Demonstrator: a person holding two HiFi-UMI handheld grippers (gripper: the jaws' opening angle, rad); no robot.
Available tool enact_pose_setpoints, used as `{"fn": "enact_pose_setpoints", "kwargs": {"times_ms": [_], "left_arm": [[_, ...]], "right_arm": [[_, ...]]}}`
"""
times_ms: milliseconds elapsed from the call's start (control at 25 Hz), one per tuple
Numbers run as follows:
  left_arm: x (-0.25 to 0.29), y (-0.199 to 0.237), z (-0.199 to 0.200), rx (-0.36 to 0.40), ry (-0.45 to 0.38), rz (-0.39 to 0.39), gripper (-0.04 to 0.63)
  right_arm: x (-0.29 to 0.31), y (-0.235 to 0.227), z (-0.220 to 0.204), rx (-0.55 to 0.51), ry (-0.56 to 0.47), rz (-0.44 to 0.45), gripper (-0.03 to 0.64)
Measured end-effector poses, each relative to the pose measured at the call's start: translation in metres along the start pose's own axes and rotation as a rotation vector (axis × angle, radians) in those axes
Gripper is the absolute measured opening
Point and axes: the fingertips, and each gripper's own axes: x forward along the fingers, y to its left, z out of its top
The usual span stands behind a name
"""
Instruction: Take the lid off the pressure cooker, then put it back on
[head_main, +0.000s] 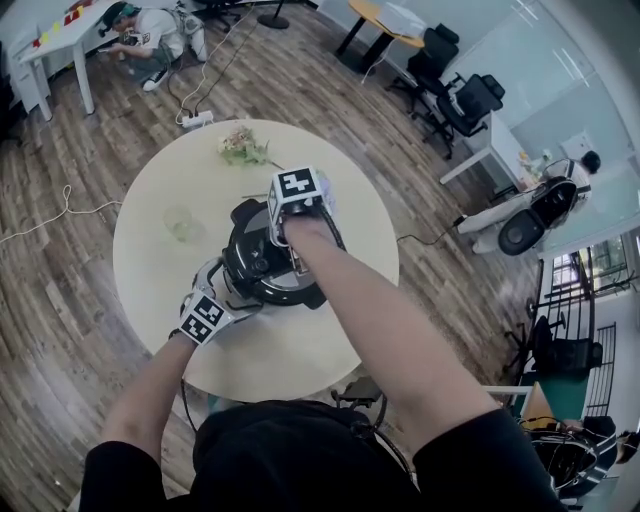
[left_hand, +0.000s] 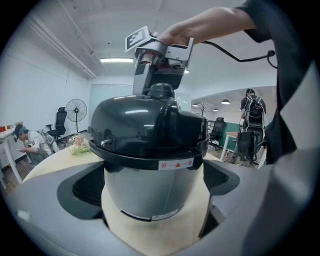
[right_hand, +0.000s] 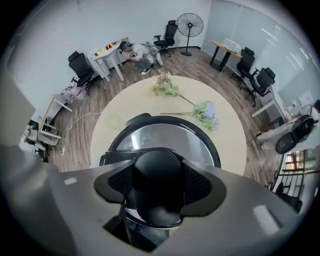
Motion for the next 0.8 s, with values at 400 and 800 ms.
{"fn": "enact_pose_setpoints", "kwargs": {"times_ms": [400,800], "left_arm": [[0.001,0.002,0.0,0.002,0.004,-0.006,0.591],[0.0,0.005,0.0,0.001,0.003,-0.007,0.591]], "right_arm": [[-0.001,-0.006,0.002,0.158,-0.023,-0.012,0.29],[-0.003,-0.001,-0.007,0.098,0.07,-0.013,0.293]]}}
